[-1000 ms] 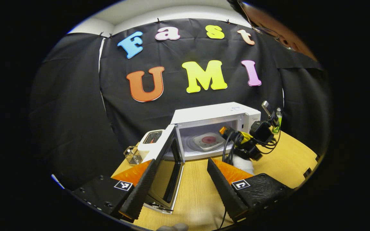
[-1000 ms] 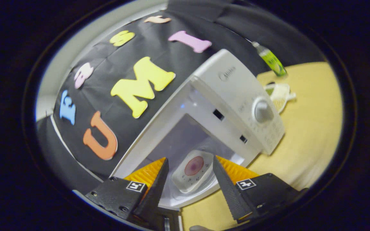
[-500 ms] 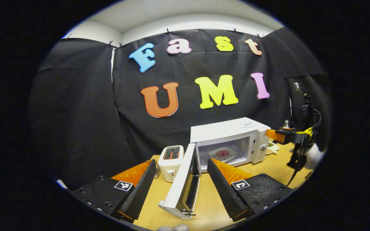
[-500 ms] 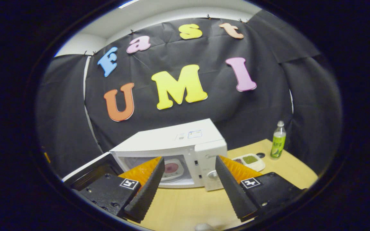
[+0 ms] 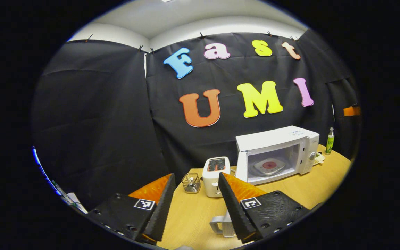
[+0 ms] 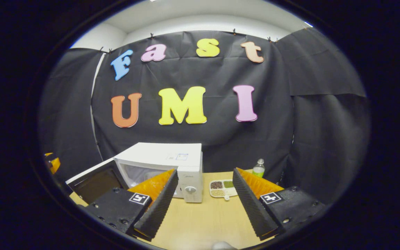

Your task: Open the microwave oven with the left hand, put the food in, and close the microwave oven.

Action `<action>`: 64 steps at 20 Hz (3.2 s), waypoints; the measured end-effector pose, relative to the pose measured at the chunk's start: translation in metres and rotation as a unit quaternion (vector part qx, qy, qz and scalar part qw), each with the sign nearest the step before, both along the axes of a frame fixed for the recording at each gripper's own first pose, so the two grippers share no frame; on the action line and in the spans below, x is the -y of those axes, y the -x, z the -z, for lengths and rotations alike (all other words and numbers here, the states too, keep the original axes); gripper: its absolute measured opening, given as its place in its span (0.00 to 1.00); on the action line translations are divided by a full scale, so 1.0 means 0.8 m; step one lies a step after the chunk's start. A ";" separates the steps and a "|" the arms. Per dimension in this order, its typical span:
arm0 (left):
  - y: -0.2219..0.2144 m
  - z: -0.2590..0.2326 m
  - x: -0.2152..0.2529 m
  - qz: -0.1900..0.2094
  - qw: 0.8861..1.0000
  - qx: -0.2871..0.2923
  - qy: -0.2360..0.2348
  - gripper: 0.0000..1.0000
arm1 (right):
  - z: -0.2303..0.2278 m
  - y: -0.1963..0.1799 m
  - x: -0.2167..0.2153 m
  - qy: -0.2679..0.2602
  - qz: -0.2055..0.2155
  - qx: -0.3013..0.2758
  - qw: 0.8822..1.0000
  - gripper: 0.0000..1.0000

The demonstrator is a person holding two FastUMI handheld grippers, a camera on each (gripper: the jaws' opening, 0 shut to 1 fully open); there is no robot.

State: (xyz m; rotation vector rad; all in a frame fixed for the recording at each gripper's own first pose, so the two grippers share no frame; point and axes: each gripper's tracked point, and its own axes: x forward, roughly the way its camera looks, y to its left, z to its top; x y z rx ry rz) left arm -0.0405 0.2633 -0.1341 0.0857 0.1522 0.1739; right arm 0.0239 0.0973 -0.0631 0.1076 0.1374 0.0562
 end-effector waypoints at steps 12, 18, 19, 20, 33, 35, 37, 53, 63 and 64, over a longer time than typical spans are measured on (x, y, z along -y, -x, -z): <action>-0.010 0.132 -0.018 -0.004 0.997 -0.056 0.050 0.00 | 0.003 0.041 0.021 -0.022 0.023 -0.035 0.999 0.92; -0.018 0.153 -0.005 0.009 0.998 -0.061 0.032 0.00 | 0.009 0.045 0.021 -0.017 0.022 -0.050 0.998 0.92; -0.017 0.155 -0.002 0.013 0.998 -0.063 0.027 0.00 | 0.009 0.046 0.020 -0.018 0.019 -0.050 0.998 0.92; -0.015 0.155 0.002 0.018 0.998 -0.062 0.026 0.00 | 0.009 0.046 0.019 -0.017 0.018 -0.051 0.998 0.92; -0.009 0.153 0.143 0.093 0.993 -0.056 0.038 0.00 | 0.026 0.052 0.024 -0.020 -0.009 -0.071 0.997 1.00; -0.010 0.146 0.176 0.109 0.991 -0.051 0.049 0.00 | 0.028 0.053 0.027 -0.021 -0.011 -0.075 0.997 1.00; -0.015 0.142 0.206 0.126 0.989 -0.046 0.055 0.00 | 0.029 0.054 0.032 -0.020 -0.012 -0.077 0.997 1.00; -0.079 0.130 0.367 0.204 0.976 -0.044 0.066 0.00 | 0.033 0.032 0.101 -0.026 0.005 -0.091 0.996 1.00; -0.144 0.126 0.434 0.237 0.968 -0.034 0.067 0.00 | 0.019 0.004 0.124 -0.016 0.014 -0.080 0.997 0.92; -0.150 0.126 0.441 0.241 0.968 -0.034 0.067 0.00 | 0.021 0.001 0.127 -0.018 0.017 -0.082 0.996 0.92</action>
